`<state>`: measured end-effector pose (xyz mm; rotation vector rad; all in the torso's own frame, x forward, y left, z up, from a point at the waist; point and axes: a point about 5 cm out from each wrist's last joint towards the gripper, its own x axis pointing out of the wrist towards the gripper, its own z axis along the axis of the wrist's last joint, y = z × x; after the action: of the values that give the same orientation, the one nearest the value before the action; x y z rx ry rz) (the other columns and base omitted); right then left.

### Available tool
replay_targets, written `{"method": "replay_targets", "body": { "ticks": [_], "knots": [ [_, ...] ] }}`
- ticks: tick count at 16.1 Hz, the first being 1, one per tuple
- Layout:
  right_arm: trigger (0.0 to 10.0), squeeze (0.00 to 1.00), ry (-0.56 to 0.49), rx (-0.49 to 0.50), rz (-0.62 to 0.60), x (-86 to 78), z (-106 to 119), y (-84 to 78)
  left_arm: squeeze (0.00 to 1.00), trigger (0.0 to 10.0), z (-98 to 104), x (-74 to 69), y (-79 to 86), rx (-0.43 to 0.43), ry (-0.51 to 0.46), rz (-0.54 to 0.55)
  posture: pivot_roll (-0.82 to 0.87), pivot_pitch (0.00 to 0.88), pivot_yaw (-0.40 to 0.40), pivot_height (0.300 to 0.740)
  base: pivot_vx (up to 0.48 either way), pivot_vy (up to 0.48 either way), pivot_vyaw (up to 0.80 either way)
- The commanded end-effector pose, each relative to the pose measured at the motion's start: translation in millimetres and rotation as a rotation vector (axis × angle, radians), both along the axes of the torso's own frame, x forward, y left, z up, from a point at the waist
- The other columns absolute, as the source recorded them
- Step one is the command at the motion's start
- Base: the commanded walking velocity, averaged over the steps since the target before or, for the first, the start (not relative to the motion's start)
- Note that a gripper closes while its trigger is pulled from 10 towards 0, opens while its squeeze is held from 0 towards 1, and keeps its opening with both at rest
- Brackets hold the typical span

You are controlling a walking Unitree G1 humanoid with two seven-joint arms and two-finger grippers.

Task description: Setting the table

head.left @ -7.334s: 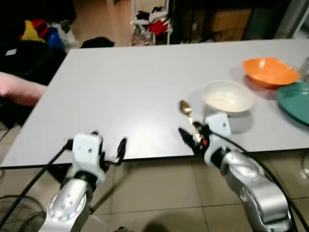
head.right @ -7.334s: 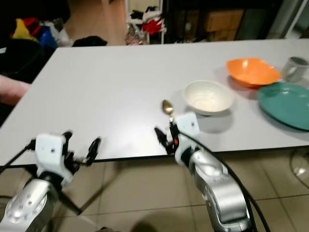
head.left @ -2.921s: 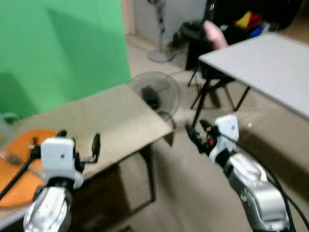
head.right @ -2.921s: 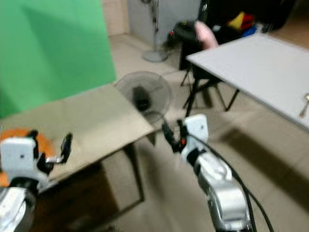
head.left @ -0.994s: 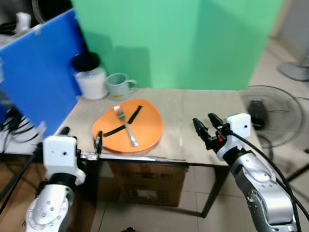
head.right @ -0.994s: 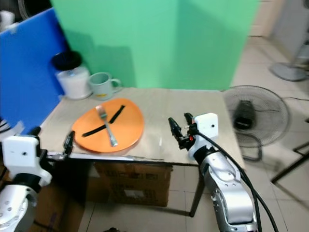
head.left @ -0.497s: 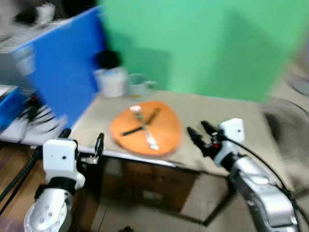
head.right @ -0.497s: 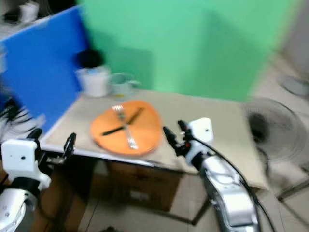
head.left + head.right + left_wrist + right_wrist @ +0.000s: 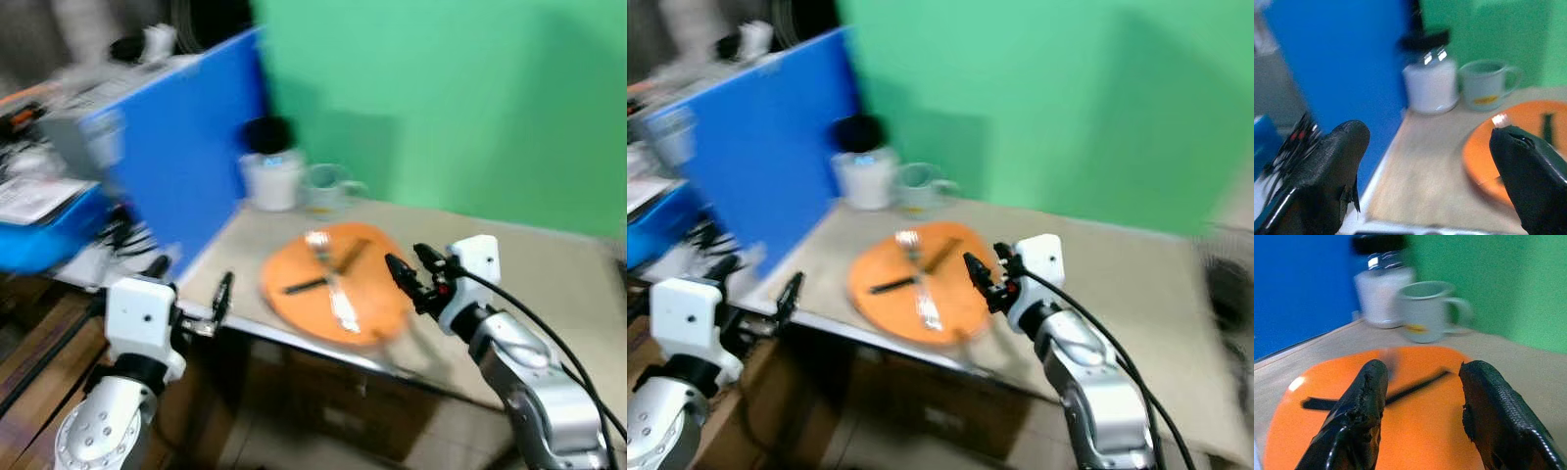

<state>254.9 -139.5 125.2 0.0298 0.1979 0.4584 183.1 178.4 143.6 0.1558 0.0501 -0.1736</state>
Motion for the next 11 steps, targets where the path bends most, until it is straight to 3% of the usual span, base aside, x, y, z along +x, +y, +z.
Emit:
{"method": "replay_targets", "body": {
  "ticks": [1, 3, 4, 7, 9, 11],
  "knots": [
    [10.0, 0.0, -0.003, -0.026, 0.032, 0.3, 6.1, 5.9, 0.0, 10.0, -2.0, 0.9, -3.0, 0.001, 0.023, -0.041, -0.01, 0.0, 0.051, 0.74, 0.0, 0.0, 0.0],
    [10.0, 0.0, 0.069, -0.055, 0.108, 2.1, 5.0, 16.5, 0.0, 10.0, -3.5, 1.7, -7.7, 0.006, 0.039, -0.101, -0.01, 0.0, 0.049, 0.74, 0.0, 0.0, 0.0],
    [10.0, 1.0, 0.119, -0.081, 0.11, 5.7, 0.9, 22.5, 0.0, 10.0, -4.6, 0.9, -10.1, 0.004, 0.058, -0.147, -0.01, 0.0, 0.048, 0.74, 0.0, 0.0, 0.0],
    [10.0, 1.0, 0.261, -0.132, 0.145, 19.7, -8.9, 51.0, 0.0, 10.0, -11.9, -4.2, -17.5, 0.021, 0.146, -0.321, -0.01, 0.0, 0.044, 0.74, 0.0, 0.0, 0.0],
    [10.0, 1.0, 0.3, -0.104, 0.21, 22.2, -9.2, 71.8, 0.0, 10.0, -14.3, -4.1, -17.1, 0.035, 0.168, -0.353, -0.01, 0.0, 0.046, 0.74, 0.0, 0.0, 0.0],
    [10.0, 1.0, 0.295, -0.17, 0.208, 26.6, -14.7, 83.7, 0.0, 10.0, -15.3, -3.4, -17.2, 0.046, 0.175, -0.37, -0.01, 0.0, 0.045, 0.74, 0.0, 0.0, 0.0]
  ]
}}
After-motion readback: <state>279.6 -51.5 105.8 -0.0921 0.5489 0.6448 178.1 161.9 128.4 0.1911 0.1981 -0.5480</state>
